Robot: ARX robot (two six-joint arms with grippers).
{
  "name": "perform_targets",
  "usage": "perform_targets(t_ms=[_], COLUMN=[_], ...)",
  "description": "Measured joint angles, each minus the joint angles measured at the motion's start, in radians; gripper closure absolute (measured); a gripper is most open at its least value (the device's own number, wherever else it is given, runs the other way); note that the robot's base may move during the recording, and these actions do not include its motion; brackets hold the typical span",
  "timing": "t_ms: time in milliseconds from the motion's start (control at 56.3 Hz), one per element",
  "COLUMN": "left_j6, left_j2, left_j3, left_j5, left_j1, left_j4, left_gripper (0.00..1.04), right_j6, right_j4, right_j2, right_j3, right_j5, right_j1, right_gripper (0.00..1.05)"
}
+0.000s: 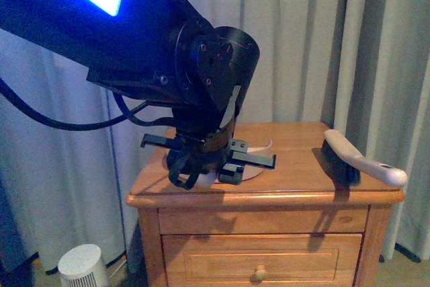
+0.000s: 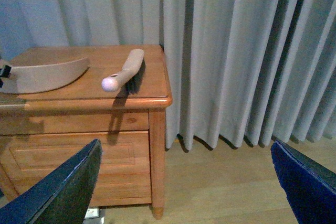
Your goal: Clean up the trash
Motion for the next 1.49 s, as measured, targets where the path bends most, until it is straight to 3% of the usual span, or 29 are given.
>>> perform_targets(t_ms=[178, 462, 586, 817, 1048, 1190, 1403, 1492], left_j6=[0.019, 0.115, 0.224, 0.373, 0.455, 0.443, 0.304, 0.239], left_j2=[-0.037, -0.250, -0.422, -0.776, -1.222, -1.419, -1.659, -1.718], left_j3=[-0.055, -0.247, -0.377, -0.629, -0.892, -0.996, -1.154, -1.207], left_j5=[-0.017, -0.012, 0.050, 0.193, 0.359, 0.517, 0.834, 0.907], left_j1=[0.004, 0.022, 0.025, 0.064, 0.232, 0.389, 0.744, 0.861], left_j4=[0.073, 0.424, 0.594, 0.735, 0.707, 0.662, 0.690, 0.705], left_gripper=[0.76, 0.76, 0.76, 0.76, 0.76, 0.76, 0.76, 0.76], right_j6=[0.000, 0.000, 0.000, 0.000, 0.000, 0.000, 0.000, 0.000], right_j4=[0.000, 0.000, 0.000, 0.000, 0.000, 0.000, 0.000, 0.000], right_j2=[0.000, 0.000, 0.000, 0.000, 0.000, 0.000, 0.000, 0.000], right_j3=[0.000, 0.000, 0.000, 0.000, 0.000, 0.000, 0.000, 0.000], right_j5=[0.000, 0.000, 0.000, 0.000, 0.000, 0.000, 0.000, 0.000], right_j1=[0.000, 0.000, 0.000, 0.000, 0.000, 0.000, 0.000, 0.000], right_gripper=[0.07, 0.07, 0.07, 0.07, 0.07, 0.07, 0.07, 0.07])
